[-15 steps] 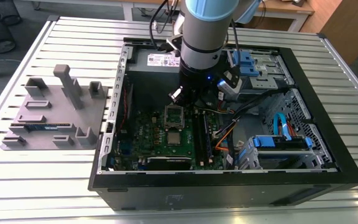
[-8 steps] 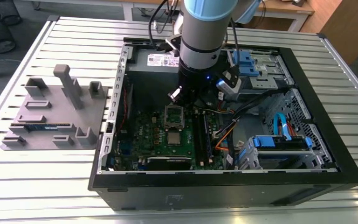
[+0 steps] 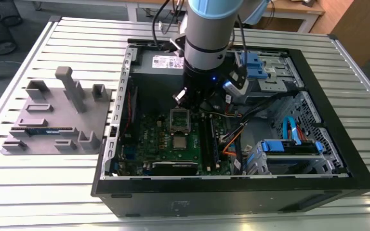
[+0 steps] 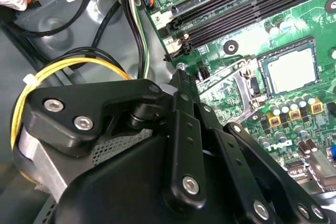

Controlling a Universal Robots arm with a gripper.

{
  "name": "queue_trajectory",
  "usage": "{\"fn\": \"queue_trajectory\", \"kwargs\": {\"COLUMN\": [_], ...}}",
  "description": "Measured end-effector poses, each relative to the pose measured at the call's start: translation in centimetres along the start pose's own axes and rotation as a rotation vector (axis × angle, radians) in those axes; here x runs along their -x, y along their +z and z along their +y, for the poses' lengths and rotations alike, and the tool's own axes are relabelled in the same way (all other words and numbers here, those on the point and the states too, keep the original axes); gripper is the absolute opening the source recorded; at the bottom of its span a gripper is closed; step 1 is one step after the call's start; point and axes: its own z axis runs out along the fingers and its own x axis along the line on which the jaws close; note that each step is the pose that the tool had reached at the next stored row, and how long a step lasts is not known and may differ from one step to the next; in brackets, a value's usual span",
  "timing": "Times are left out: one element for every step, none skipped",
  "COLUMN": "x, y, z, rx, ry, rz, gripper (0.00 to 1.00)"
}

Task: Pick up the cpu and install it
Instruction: 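Close the cpu cover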

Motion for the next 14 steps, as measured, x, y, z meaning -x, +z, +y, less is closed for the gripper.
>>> {"fn": "queue_trajectory", "kwargs": {"x": [0.0, 0.01, 0.01, 0.01, 0.02, 0.04, 0.05, 0.09, 0.16, 0.24, 0.3, 0.33, 0.34, 0.35], "y": [-0.1, -0.14, -0.16, -0.16, -0.16, -0.16, -0.16, -0.13, -0.09, -0.05, -0.01, 0.06, 0.16, 0.26], "z": [0.0, 0.01, 0.01, 0.01, 0.0, -0.01, -0.02, -0.03, -0.06, -0.09, -0.11, -0.11, -0.1, -0.1], "rx": [-0.0002, -0.0003, -0.0002, -0.0002, -0.0002, -0.0003, -0.0004, -0.0004, -0.0005, -0.0004, -0.0004, -0.0003, -0.0003, -0.0004], "ry": [0.0, 0.0, 0.0, 0.0, 0.0, 0.0, 0.0, 0.0, 0.0, 0.0, 0.0, 0.0, 0.0, 0.0], "rz": [-0.0003, -0.0007, -0.001, -0.0012, -0.0011, -0.0011, -0.0008, -0.0008, -0.0007, -0.0008, -0.0009, -0.0009, -0.0009, -0.0009], "gripper": [0.11, 0.11, 0.11, 0.11, 0.11, 0.11, 0.11, 0.11, 0.11, 0.11, 0.11, 0.11, 0.11, 0.11]}}
